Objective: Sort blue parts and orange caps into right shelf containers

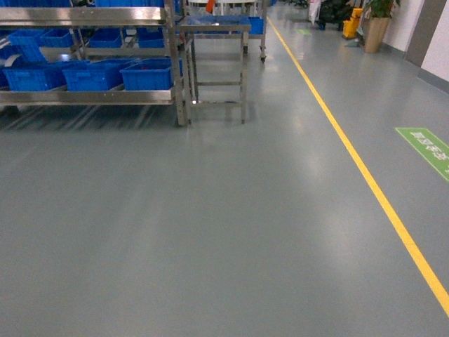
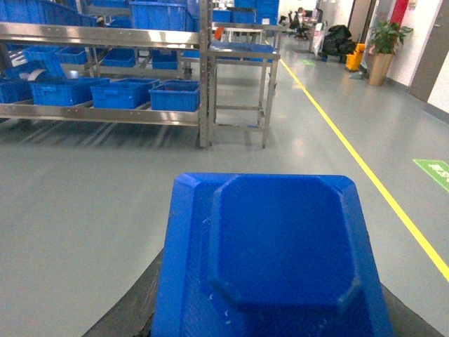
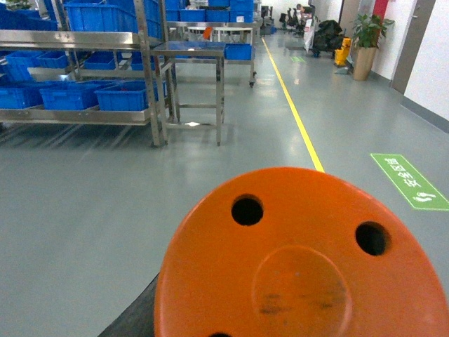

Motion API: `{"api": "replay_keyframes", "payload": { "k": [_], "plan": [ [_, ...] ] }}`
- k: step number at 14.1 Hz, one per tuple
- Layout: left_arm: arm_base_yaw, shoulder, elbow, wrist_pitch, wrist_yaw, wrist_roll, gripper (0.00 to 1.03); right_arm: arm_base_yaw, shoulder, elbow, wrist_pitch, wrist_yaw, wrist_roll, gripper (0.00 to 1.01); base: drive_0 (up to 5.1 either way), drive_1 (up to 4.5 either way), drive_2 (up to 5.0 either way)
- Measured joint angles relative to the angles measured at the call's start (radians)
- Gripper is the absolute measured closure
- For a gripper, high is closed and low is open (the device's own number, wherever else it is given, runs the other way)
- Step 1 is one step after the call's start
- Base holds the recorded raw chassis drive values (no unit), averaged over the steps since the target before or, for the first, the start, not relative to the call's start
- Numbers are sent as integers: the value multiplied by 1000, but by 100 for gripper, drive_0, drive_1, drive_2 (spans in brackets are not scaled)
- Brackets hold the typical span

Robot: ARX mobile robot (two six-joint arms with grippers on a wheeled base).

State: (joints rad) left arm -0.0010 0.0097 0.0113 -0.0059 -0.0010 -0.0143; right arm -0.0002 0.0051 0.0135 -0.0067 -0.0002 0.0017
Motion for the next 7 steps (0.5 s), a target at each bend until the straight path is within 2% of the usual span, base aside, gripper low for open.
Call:
{"api": "replay_keyframes", "payload": {
  "k": [7],
  "plan": [
    [0, 0, 0, 3, 0, 0, 61, 0, 0, 0, 6, 0, 0, 57, 11, 426, -404]
  ]
}}
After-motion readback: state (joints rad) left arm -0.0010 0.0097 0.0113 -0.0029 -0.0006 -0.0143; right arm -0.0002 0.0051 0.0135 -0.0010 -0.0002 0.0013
